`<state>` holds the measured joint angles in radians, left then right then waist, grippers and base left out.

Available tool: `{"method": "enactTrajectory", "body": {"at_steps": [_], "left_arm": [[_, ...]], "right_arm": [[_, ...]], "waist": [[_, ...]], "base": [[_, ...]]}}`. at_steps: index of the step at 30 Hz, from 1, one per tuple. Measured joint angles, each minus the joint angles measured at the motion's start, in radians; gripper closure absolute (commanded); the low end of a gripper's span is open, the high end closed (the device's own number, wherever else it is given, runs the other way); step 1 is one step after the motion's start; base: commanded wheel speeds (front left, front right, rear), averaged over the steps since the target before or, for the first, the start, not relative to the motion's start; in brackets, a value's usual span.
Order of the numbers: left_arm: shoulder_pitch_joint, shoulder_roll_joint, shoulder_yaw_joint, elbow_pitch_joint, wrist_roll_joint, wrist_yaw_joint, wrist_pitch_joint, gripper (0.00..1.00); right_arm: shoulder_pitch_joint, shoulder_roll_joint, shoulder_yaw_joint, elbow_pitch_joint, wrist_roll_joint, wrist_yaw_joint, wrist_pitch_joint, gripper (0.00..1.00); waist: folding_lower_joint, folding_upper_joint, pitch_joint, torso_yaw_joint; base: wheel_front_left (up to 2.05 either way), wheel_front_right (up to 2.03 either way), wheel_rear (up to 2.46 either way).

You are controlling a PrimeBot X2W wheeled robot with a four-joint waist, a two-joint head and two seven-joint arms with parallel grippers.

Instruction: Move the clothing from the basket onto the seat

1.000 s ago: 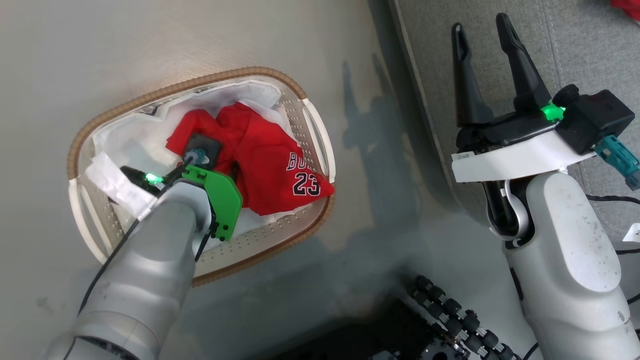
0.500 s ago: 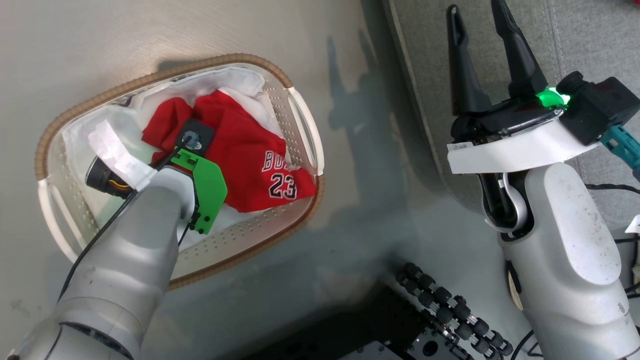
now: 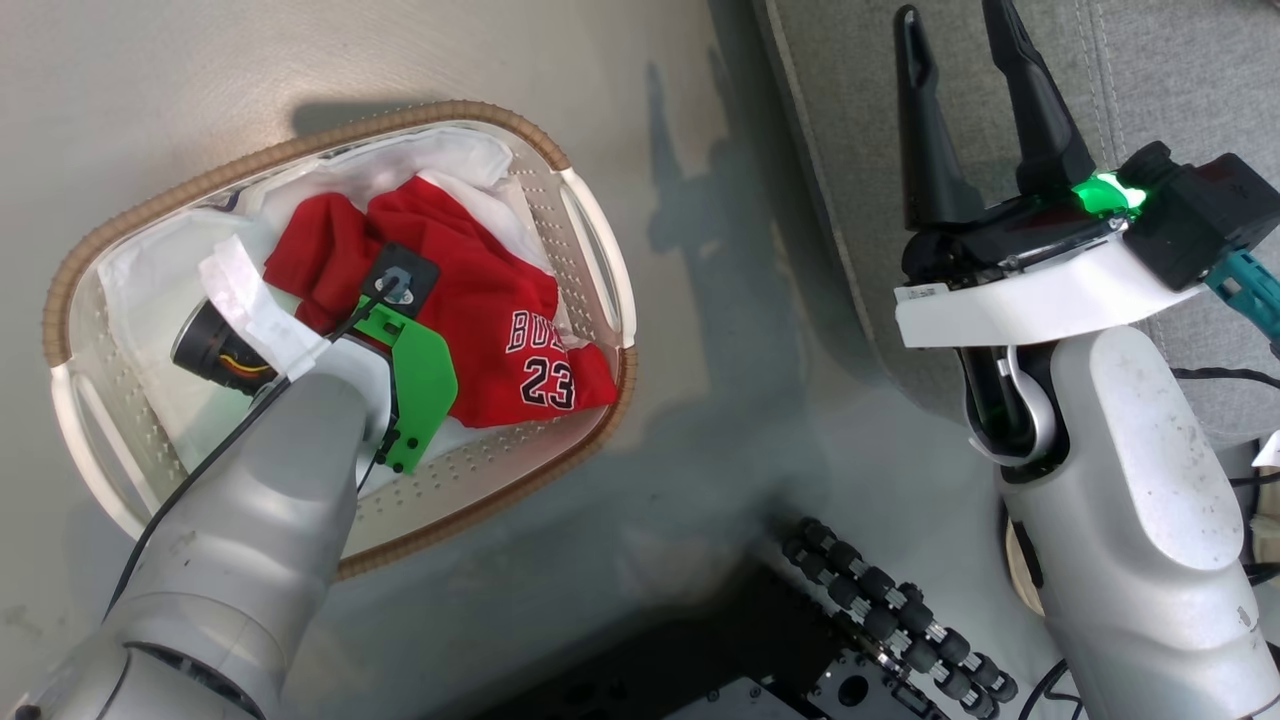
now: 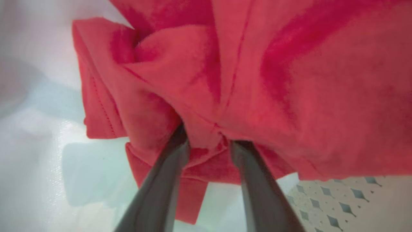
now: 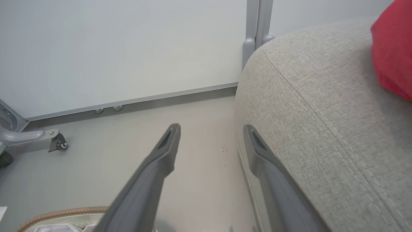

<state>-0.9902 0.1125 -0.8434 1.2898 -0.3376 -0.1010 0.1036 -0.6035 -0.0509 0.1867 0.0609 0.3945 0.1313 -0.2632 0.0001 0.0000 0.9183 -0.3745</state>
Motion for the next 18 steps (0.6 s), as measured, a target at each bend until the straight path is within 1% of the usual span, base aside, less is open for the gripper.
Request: {"method": "enactTrajectory", "body": {"at_steps": [7, 12, 18], "left_arm": [[0.017, 0.001, 0.002, 0.001, -0.019, -0.002, -0.011, 1.0], [0.039, -0.01, 0.006, 0.001, -0.037, -0.006, -0.054, 1.0], [0.085, -0.038, 0.0, -0.004, -0.053, -0.016, -0.124, 1.0]], "right_arm": [[0.001, 0.0, -0.009, 0.007, 0.001, 0.0, 0.0, 0.0], [0.011, 0.0, -0.012, 0.021, 0.001, 0.0, 0.0, 0.0], [0.039, 0.001, -0.012, 0.047, -0.012, 0.0, 0.0, 0.0]], "waist": [[0.0, 0.0, -0.021, 0.003], [0.0, 0.0, -0.053, 0.005], [0.0, 0.0, -0.115, 0.013]], "base": [[0.0, 0.0, 0.0], [0.0, 0.0, 0.0], [0.0, 0.0, 0.0]]}}
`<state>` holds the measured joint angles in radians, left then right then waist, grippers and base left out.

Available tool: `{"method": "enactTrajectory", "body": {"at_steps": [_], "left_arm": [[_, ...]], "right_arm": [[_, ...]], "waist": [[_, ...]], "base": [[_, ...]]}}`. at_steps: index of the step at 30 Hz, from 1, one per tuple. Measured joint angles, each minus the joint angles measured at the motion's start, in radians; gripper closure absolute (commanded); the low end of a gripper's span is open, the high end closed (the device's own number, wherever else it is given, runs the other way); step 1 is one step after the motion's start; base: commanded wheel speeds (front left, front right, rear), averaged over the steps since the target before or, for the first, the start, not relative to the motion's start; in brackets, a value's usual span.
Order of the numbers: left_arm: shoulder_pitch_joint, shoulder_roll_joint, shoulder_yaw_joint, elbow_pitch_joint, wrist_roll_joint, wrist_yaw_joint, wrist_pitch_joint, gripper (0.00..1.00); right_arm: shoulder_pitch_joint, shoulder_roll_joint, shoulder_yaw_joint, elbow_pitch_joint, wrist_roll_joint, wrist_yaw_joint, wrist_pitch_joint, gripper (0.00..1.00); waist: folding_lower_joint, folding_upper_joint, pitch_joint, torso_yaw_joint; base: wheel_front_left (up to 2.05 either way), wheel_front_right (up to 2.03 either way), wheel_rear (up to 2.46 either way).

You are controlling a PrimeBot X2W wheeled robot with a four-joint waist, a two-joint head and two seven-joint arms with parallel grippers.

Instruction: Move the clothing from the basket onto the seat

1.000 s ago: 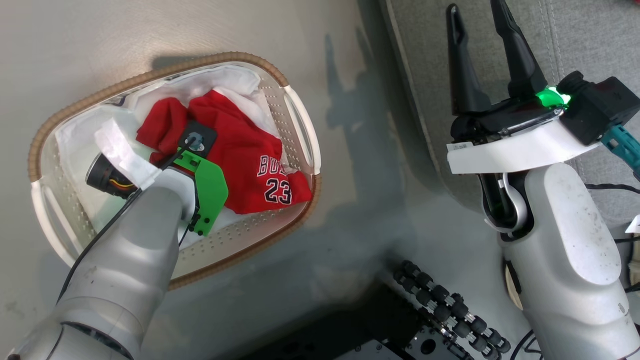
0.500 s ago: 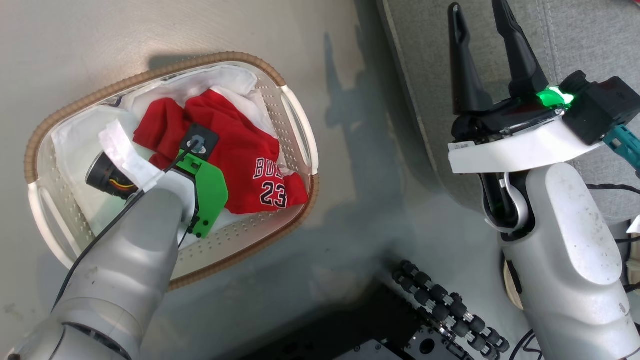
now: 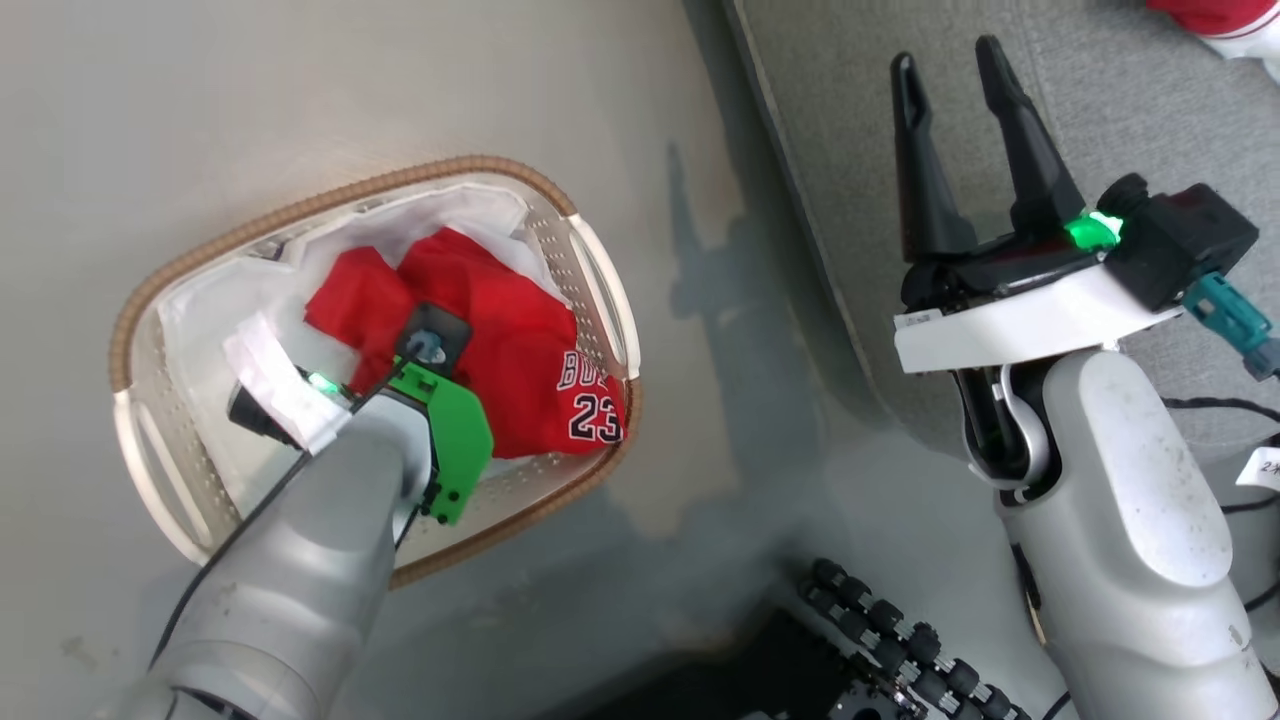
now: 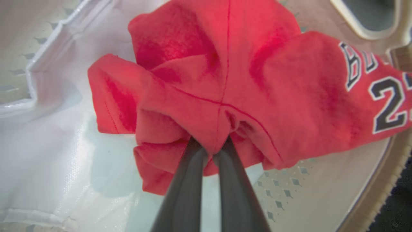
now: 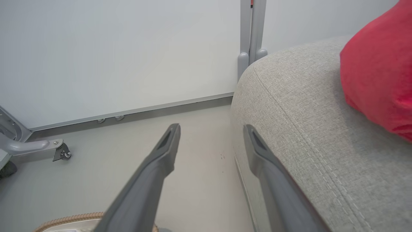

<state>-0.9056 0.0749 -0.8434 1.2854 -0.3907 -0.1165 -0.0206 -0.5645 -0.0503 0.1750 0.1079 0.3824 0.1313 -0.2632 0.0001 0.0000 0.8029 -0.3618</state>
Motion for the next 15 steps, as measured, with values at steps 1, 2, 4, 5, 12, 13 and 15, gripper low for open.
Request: {"method": "enactTrajectory", "body": {"at_steps": [1, 2, 4, 5, 12, 13, 15], "left_arm": [[0.009, -0.002, -0.001, -0.003, -0.007, -0.002, -0.012, 1.0], [0.02, -0.005, -0.005, -0.007, -0.011, -0.004, -0.026, 1.0], [0.037, -0.011, -0.009, -0.018, -0.018, -0.006, -0.058, 1.0], [0.046, -0.015, -0.014, -0.024, -0.022, -0.007, -0.076, 1.0], [0.116, -0.022, -0.039, -0.086, -0.054, -0.008, -0.182, 1.0], [0.128, -0.023, -0.045, -0.106, -0.063, -0.01, -0.191, 1.0], [0.151, -0.024, -0.06, -0.142, -0.087, -0.011, -0.205, 1.0]], "right_arm": [[0.004, 0.0, 0.0, 0.004, -0.004, 0.0, 0.0, 0.0], [0.012, 0.0, 0.0, 0.011, -0.009, 0.0, 0.0, 0.0], [0.025, 0.001, -0.002, 0.02, -0.016, 0.0, 0.0, 0.0], [0.029, 0.0, -0.003, 0.026, -0.021, 0.0, 0.0, 0.0], [0.087, 0.001, -0.012, 0.057, -0.058, 0.0, 0.0, 0.0], [0.095, 0.001, -0.015, 0.062, -0.063, 0.0, 0.0, 0.0], [0.114, 0.001, -0.02, 0.072, -0.071, 0.0, 0.0, 0.0]], "waist": [[0.0, 0.0, -0.01, 0.002], [0.0, 0.0, -0.024, 0.004], [-0.0001, 0.0, -0.05, 0.009], [-0.0001, 0.0, -0.065, 0.013], [-0.0001, 0.0, -0.176, 0.042], [-0.0001, 0.0, -0.194, 0.047], [-0.0001, 0.0, -0.226, 0.057]], "base": [[0.0, 0.0, 0.0], [0.0, 0.0, 0.0], [0.0, 0.0, 0.0], [0.0, 0.0, 0.0], [0.0, 0.0, 0.0], [0.0, 0.0, 0.0], [0.0, 0.0, 0.0]]}}
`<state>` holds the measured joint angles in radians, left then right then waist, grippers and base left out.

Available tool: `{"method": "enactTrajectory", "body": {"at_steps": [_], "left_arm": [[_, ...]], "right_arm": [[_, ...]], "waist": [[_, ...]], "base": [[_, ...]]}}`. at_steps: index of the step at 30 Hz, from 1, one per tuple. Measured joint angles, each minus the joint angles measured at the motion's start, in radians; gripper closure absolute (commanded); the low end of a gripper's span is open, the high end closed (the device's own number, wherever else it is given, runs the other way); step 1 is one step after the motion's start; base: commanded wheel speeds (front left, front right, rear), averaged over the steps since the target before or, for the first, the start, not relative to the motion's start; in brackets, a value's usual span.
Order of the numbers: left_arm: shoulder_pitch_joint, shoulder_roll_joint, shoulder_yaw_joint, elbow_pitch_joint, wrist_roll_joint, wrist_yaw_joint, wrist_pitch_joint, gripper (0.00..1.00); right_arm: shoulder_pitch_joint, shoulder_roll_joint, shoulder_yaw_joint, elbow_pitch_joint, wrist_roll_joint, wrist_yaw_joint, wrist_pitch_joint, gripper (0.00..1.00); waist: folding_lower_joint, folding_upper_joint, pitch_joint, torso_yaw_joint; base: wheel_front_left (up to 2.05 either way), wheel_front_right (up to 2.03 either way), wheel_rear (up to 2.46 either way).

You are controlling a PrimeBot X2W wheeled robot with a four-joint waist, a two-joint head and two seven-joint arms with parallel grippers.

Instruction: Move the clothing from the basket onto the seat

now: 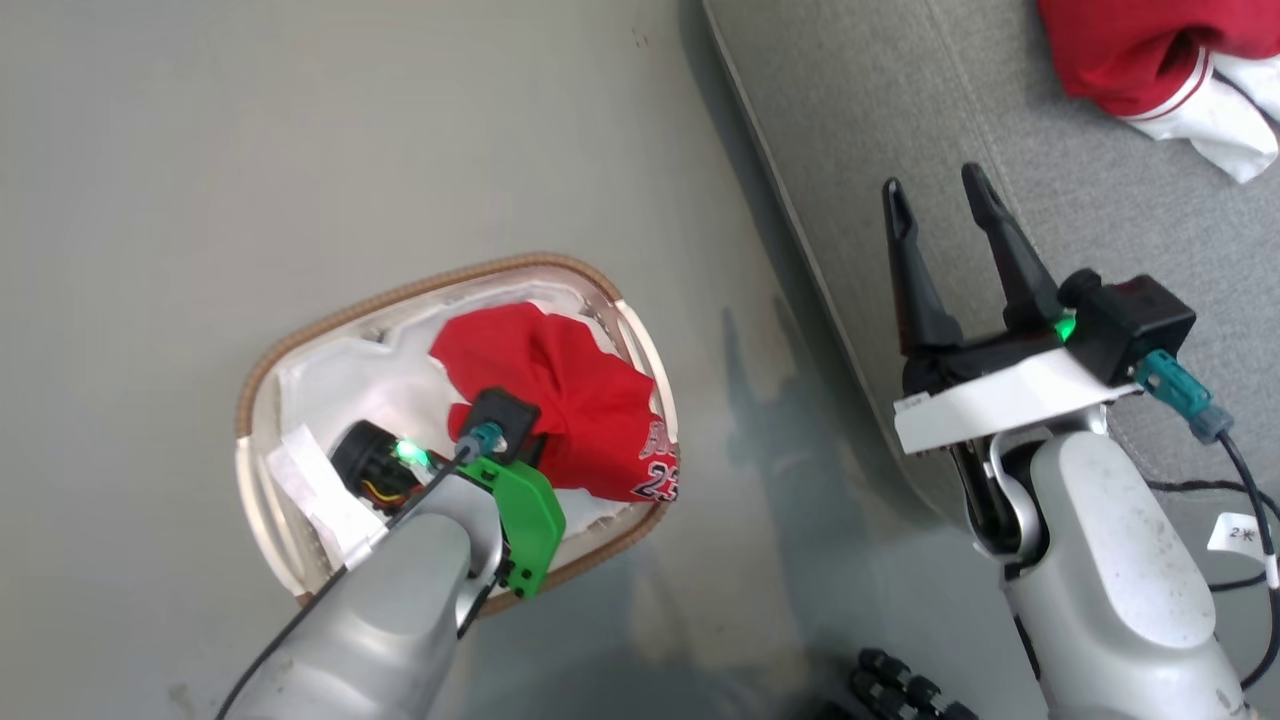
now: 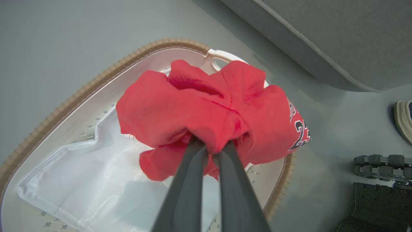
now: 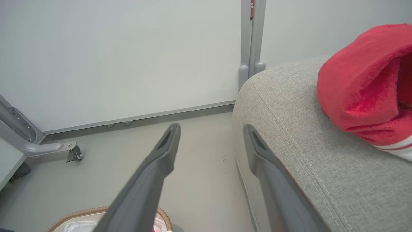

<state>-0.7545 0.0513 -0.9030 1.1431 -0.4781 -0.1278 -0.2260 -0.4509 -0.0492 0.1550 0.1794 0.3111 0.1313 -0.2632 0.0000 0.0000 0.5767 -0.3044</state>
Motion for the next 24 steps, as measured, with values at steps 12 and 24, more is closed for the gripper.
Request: {"method": "enactTrajectory", "body": {"at_steps": [12, 24], "left_arm": [[0.109, -0.001, 0.0, -0.24, -0.066, 0.023, -0.037, 1.0], [0.269, -0.001, 0.18, -0.512, 0.026, 0.043, -0.038, 1.0]], "right_arm": [[0.134, -0.006, -0.012, 0.046, -0.023, 0.0, 0.0, 0.0], [0.237, -0.01, -0.026, 0.079, -0.034, 0.0, 0.0, 0.0]], "waist": [[0.0, 0.0, -0.196, 0.087], [0.0, 0.0, -0.361, 0.187]], "base": [[0.0, 0.0, 0.0], [0.0, 0.0, 0.0]]}}
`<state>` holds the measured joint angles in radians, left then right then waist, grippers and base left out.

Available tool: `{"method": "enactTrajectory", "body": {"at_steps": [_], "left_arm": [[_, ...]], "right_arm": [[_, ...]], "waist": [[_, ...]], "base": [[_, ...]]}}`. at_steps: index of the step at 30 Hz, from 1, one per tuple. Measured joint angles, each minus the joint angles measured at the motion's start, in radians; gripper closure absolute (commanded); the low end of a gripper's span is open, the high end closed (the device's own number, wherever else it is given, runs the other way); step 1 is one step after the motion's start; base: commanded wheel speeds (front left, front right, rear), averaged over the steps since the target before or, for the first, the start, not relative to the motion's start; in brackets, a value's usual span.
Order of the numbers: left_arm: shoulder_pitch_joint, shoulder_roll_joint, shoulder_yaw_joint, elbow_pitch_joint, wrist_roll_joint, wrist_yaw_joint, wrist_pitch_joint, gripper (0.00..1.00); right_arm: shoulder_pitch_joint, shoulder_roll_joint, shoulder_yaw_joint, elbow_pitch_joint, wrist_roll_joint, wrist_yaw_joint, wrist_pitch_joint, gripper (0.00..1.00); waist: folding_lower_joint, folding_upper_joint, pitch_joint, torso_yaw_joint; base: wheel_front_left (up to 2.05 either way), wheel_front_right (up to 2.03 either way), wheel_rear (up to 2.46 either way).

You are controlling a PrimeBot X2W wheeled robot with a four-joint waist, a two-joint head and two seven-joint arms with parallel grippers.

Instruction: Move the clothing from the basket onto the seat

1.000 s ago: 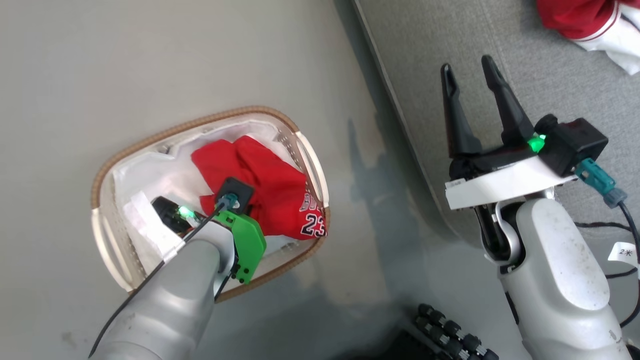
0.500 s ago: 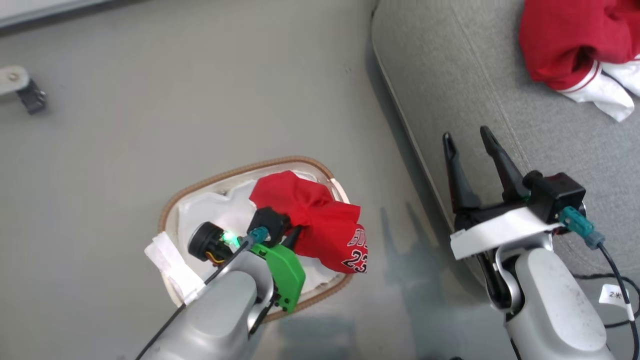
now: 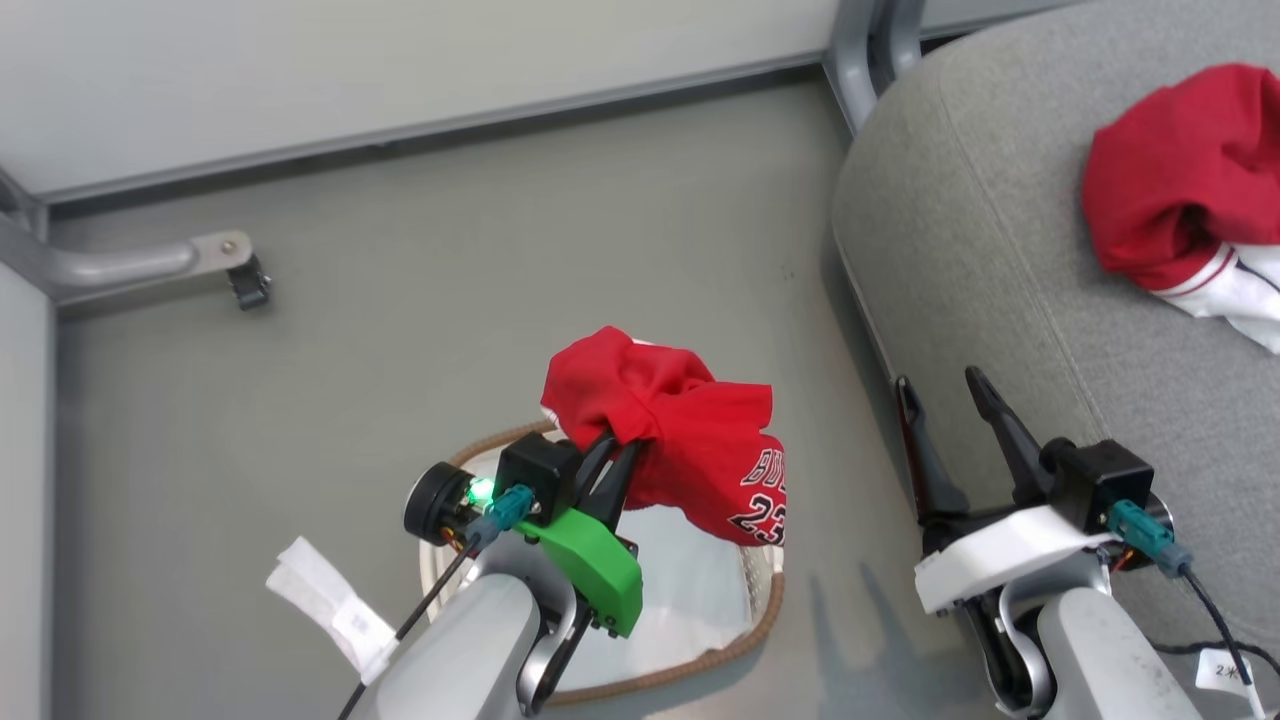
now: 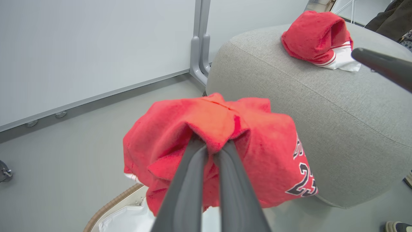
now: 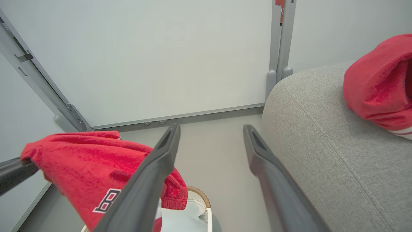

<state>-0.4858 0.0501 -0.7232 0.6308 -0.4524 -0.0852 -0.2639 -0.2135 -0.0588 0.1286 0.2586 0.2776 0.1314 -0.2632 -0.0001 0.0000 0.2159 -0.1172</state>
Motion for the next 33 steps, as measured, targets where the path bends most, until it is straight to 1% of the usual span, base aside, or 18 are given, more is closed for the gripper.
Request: {"method": "enactTrajectory", "body": {"at_steps": [8, 13, 22, 27, 29, 31, 33], "left_arm": [[0.093, 0.0, 0.113, -0.147, 0.041, -0.007, 0.0, 1.0], [0.12, -0.001, 0.16, -0.243, 0.049, -0.011, 0.0, 1.0], [0.121, 0.0, 0.195, -0.37, 0.056, -0.012, 0.0, 1.0], [0.121, -0.001, 0.192, -0.403, 0.056, -0.011, 0.0, 1.0], [0.121, -0.001, 0.187, -0.408, 0.056, -0.01, 0.0, 1.0], [0.121, -0.001, 0.182, -0.413, 0.056, -0.008, 0.0, 1.0], [0.121, -0.001, 0.178, -0.416, 0.056, -0.008, 0.0, 1.0]], "right_arm": [[0.055, -0.001, 0.017, 0.011, -0.016, 0.0, 0.0, 0.0], [0.09, 0.0, 0.033, 0.021, -0.017, 0.0, 0.0, 0.0], [0.122, 0.002, 0.054, 0.034, -0.016, 0.0, 0.0, 0.0], [0.122, 0.002, 0.068, 0.033, -0.016, 0.0, 0.0, 0.0], [0.122, 0.002, 0.096, 0.0, -0.001, 0.0, 0.0, 0.0], [0.118, 0.001, 0.141, -0.06, 0.029, 0.0, 0.0, 0.0], [0.101, -0.012, 0.209, -0.139, 0.05, 0.0, 0.0, 0.0]], "waist": [[0.0, 0.0, -0.106, 0.046], [0.0, 0.0, -0.157, 0.066], [0.0, 0.0, -0.2, 0.083], [0.0, 0.0, -0.199, 0.082], [0.0, 0.0001, -0.198, 0.081], [0.0, 0.0, -0.195, 0.08], [0.0, 0.0, -0.193, 0.08]], "base": [[0.0, 0.0, 0.0], [0.0, 0.0, 0.0], [0.0, 0.0, 0.0], [0.0, 0.0, 0.0], [0.0, 0.0, 0.0], [0.0, 0.0, 0.0], [0.0, 0.0, 0.0]]}}
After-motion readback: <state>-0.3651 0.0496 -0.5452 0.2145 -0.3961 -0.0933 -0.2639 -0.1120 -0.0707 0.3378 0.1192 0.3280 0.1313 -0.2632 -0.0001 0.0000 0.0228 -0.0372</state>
